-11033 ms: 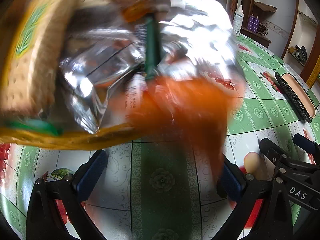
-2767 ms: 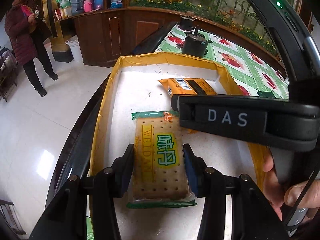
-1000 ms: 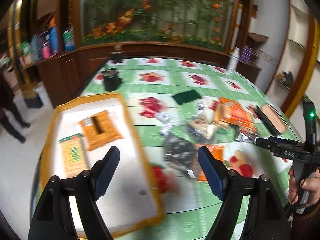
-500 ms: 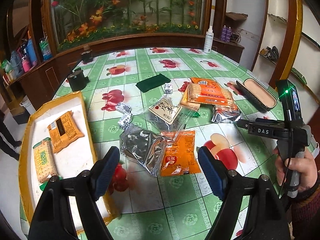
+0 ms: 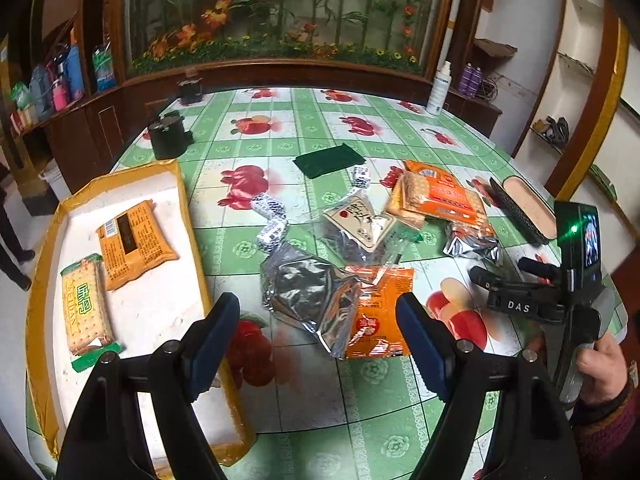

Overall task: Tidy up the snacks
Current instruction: 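Move both open grippers back over the snack pile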

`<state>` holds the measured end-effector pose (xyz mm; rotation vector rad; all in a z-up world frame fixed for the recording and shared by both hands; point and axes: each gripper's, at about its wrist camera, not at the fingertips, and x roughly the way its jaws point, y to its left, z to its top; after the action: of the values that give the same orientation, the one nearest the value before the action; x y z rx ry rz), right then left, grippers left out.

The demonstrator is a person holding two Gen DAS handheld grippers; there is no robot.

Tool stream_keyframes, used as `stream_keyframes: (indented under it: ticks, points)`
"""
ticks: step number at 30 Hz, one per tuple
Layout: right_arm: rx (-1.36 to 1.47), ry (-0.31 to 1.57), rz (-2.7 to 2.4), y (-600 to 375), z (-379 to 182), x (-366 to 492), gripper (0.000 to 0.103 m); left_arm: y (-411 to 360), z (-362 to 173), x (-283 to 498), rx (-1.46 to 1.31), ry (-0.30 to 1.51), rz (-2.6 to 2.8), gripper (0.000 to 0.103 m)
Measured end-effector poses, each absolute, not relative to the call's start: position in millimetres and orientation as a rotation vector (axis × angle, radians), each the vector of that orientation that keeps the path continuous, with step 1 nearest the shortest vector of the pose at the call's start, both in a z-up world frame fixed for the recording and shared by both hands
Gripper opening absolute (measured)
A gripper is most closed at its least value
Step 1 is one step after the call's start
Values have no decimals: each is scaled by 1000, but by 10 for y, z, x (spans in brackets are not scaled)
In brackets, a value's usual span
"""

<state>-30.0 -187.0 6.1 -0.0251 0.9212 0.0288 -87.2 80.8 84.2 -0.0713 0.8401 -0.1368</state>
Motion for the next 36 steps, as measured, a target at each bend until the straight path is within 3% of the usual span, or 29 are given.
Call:
stream_keyframes:
  ticks: [17,36]
  points:
    - [-24,923,27,-1857,59,-288,102,295,715,-845,2,896,-247,80]
    - [-24,923,26,-1855,58,-284,102,432,476,-733,-45,947,-264,80]
